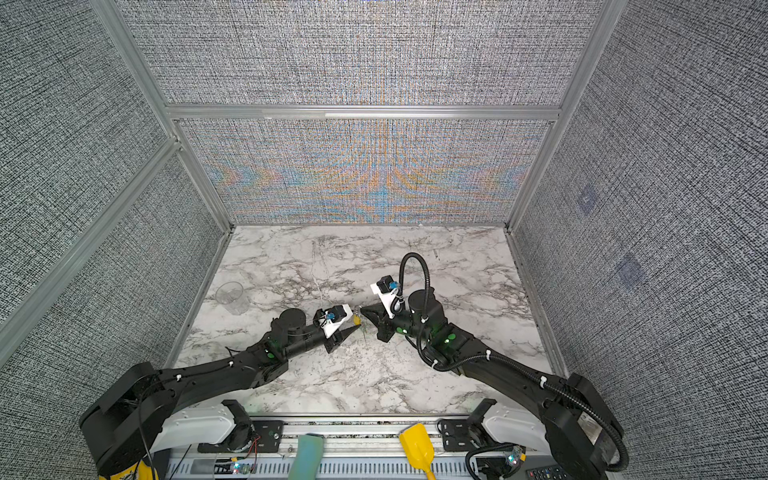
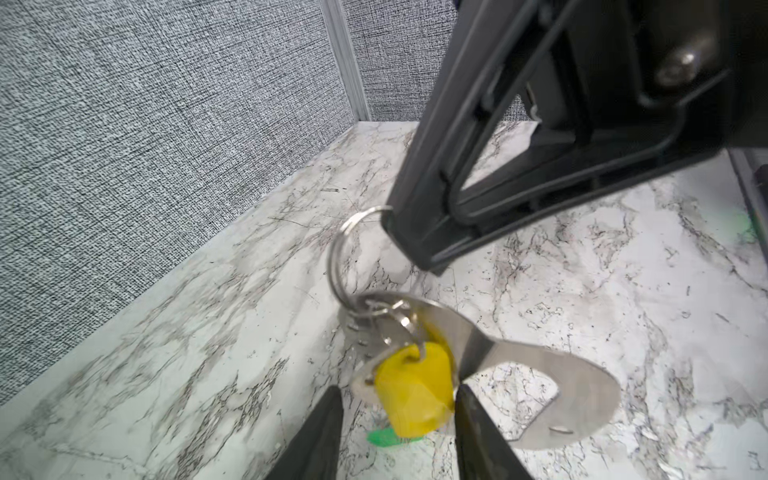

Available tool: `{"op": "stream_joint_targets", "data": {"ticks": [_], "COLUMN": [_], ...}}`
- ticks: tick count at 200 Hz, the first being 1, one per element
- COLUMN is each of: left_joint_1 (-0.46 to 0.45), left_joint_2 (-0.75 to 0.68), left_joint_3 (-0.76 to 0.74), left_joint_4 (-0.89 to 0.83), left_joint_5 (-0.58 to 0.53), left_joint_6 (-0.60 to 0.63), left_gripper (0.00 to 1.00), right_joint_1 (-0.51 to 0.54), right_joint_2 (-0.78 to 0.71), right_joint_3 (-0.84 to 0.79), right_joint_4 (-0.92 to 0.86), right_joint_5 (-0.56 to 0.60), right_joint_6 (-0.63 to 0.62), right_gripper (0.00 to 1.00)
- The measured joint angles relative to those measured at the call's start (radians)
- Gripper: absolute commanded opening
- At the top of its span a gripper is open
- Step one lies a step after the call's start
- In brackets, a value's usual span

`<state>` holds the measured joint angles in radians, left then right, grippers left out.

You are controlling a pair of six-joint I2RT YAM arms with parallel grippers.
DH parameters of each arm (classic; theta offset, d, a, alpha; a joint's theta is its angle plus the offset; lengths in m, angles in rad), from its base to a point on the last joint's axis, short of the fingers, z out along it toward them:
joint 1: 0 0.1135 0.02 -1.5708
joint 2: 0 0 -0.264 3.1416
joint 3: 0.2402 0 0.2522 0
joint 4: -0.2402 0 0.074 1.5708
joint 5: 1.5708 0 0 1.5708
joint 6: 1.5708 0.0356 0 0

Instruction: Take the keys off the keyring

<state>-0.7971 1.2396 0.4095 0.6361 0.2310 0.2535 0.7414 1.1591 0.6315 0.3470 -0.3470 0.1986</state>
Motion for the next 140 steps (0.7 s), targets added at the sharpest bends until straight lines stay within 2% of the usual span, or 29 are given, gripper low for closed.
{"op": "stream_joint_targets", "data": {"ticks": [84, 140], "left_joint_1": [-0.061, -0.124], "left_joint_2": [-0.025, -0.013], "left_joint_3": [-0.013, -0.012], "left_joint_4": [0.021, 0.059], "left_joint_5": [-0.14, -0.323], "left_joint_6": [-0.005, -0.003], "left_gripper": [0.48, 0.49], "right_joint_1": [0.004, 0.005], "right_joint_2": [-0.003, -0.014], "right_joint_3": [0.021, 0.031], "right_joint_4": [-0.007, -0.006], "right_joint_5": [0.026, 0.037], "right_joint_6": [0.02, 0.05], "right_gripper": [0.0, 0.0]}}
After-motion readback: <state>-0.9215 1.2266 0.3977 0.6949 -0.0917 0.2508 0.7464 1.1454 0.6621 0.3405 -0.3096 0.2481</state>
